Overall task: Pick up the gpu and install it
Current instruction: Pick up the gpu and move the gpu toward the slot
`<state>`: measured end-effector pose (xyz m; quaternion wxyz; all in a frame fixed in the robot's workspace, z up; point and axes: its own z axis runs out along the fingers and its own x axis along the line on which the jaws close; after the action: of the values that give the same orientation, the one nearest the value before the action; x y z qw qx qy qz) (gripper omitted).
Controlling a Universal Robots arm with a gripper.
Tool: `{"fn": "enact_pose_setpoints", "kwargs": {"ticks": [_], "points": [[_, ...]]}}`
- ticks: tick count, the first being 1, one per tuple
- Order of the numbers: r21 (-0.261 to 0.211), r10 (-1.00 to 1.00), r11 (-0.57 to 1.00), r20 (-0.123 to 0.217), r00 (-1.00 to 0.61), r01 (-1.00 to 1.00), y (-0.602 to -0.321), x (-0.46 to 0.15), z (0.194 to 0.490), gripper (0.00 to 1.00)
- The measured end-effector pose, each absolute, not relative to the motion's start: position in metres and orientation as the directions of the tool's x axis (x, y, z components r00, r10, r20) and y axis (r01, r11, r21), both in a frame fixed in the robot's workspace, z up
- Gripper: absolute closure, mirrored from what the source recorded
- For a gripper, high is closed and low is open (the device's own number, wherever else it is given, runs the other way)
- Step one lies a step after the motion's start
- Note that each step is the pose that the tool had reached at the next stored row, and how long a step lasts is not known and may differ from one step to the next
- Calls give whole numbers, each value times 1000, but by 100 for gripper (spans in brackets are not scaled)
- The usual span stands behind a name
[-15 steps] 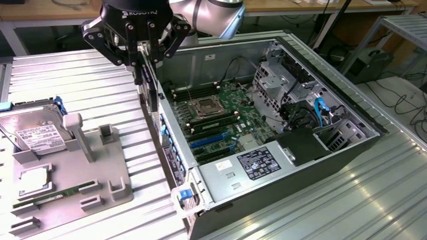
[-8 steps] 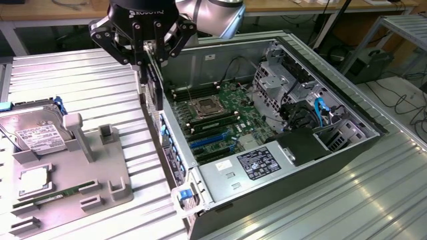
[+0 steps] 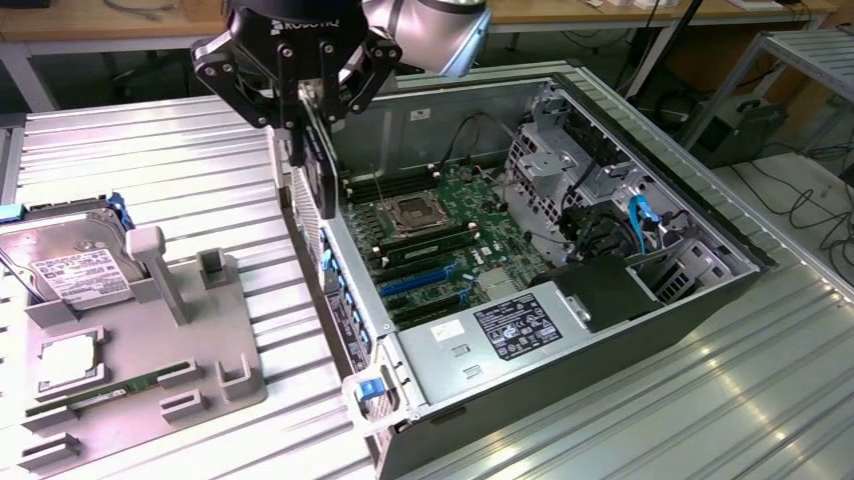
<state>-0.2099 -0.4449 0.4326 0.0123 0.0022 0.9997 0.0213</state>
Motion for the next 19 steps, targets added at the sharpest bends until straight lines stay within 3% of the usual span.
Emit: {"fn": "enact_pose_setpoints", "kwargs": {"ticks": [19], "points": [[43,5,999,-24,-1000,4,-445,-187,433,73]]}}
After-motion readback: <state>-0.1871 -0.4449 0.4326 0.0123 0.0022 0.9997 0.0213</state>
